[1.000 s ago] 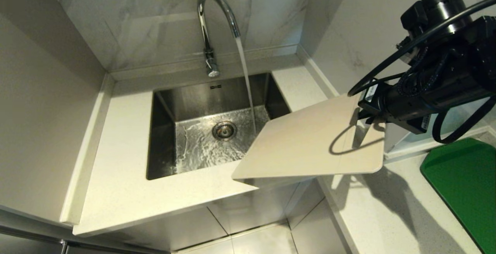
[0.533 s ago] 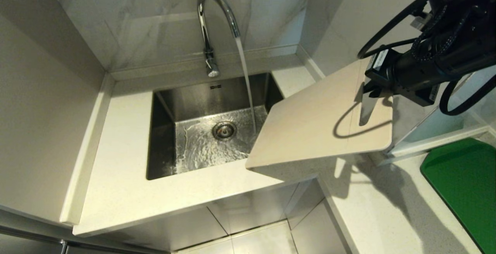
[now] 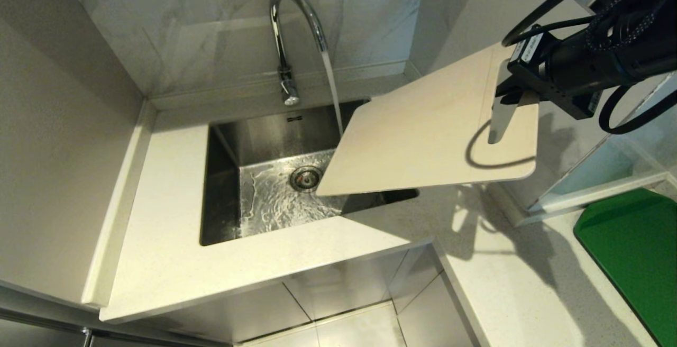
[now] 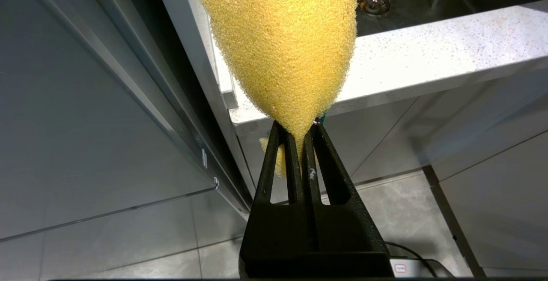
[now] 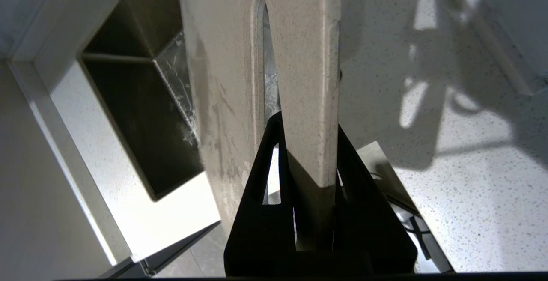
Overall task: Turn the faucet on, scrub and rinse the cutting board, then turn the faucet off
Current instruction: Scrub the cutting board underwater
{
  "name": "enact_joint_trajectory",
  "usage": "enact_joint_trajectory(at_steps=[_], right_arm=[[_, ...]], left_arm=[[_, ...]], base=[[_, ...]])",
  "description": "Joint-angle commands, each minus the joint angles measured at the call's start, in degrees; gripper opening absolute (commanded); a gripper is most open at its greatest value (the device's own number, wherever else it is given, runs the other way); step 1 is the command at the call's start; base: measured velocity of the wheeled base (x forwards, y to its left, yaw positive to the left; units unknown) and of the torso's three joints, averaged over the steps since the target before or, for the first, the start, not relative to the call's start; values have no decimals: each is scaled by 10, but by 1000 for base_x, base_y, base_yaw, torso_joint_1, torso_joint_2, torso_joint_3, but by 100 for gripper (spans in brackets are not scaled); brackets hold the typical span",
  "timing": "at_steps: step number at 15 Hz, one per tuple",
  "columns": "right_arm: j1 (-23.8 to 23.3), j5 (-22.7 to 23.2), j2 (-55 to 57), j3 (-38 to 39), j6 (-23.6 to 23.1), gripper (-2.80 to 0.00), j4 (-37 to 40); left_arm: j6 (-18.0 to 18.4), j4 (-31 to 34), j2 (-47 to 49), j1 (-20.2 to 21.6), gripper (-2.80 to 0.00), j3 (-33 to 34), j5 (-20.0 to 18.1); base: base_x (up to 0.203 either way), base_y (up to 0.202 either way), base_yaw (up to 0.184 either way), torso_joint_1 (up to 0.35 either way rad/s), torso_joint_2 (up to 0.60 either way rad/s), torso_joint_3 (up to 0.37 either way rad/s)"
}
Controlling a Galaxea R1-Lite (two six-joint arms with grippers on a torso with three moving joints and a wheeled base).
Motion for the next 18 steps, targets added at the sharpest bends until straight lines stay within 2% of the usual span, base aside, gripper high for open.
enact_joint_trajectory(at_steps=[1,9,12,18], right_arm=[[-2,1,-2,0,7,-280,1],[-3,5,-13,0,2,-280,5],[-4,6,-12,2,-25,-280,6],[-11,12,-8,4,-50,-280,4]], left_arm=[[0,0,0,0,-280,0,0],[0,0,0,0,-280,0,0],[0,0,0,0,-280,0,0],[1,0,0,0,-280,1,1]], base=[[0,0,0,0,0,0],[0,0,0,0,0,0],[0,0,0,0,0,0],[0,0,0,0,0,0]])
